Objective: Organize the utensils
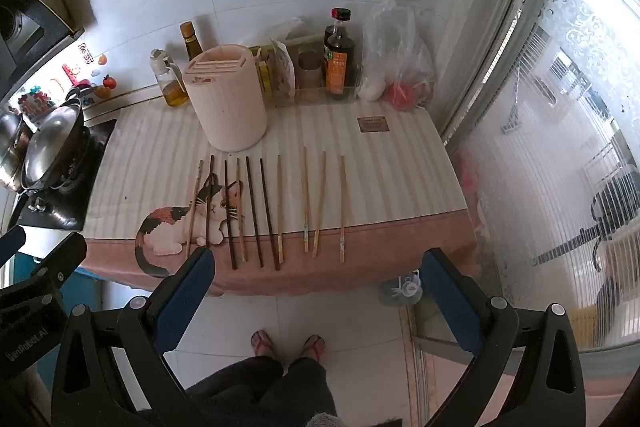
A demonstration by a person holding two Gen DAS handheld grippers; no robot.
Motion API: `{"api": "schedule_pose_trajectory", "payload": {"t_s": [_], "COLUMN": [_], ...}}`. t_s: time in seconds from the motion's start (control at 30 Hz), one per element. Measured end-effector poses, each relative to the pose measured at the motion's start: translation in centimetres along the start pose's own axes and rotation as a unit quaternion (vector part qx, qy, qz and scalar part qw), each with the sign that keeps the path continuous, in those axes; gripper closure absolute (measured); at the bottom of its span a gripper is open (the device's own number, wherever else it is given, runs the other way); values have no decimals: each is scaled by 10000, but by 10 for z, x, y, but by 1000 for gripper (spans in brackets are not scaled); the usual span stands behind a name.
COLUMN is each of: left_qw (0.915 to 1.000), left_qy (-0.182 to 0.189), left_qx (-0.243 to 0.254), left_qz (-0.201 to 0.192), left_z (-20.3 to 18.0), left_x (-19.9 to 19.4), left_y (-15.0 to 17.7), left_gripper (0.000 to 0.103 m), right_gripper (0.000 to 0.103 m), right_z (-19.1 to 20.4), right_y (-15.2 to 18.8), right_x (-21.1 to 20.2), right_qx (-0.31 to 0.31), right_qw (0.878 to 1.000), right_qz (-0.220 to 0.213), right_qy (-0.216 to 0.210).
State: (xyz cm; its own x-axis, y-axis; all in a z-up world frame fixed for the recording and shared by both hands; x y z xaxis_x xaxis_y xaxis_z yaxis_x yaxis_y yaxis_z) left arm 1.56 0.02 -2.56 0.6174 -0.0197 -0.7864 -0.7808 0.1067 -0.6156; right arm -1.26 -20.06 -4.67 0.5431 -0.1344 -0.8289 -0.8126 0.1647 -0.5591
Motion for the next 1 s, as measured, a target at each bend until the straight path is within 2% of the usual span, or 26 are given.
{"api": "schedule_pose_trajectory", "payload": {"t_s": [1.0], "left_qw": [10000], "left_qy": [42], "left_qx": [-36], "left_qz": [58], "left_z": [-3], "left_x": [11], "left_y": [4], "left_gripper": [0], "right_gripper": [0], "right_z": [10], "right_y": [-6], "right_x": [4], "right_qx": [-77], "right_qw": [10000], "right_qz": [-24], "right_qy": [45]}}
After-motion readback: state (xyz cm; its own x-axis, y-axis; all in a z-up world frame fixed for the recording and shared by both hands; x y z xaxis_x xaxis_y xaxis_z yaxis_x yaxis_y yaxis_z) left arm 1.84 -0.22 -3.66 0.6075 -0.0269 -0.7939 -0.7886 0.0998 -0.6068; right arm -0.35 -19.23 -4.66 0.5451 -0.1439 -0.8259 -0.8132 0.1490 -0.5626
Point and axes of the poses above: each gripper's, at about its wrist camera, not at the fingertips, and x roughly the way its jaws point, z to its left, y to its underside, the point moved 3 cm from there along x, roughly the way its jaws point, and after that the axes turned 6 degrees about -z, right-handed, at the moved point
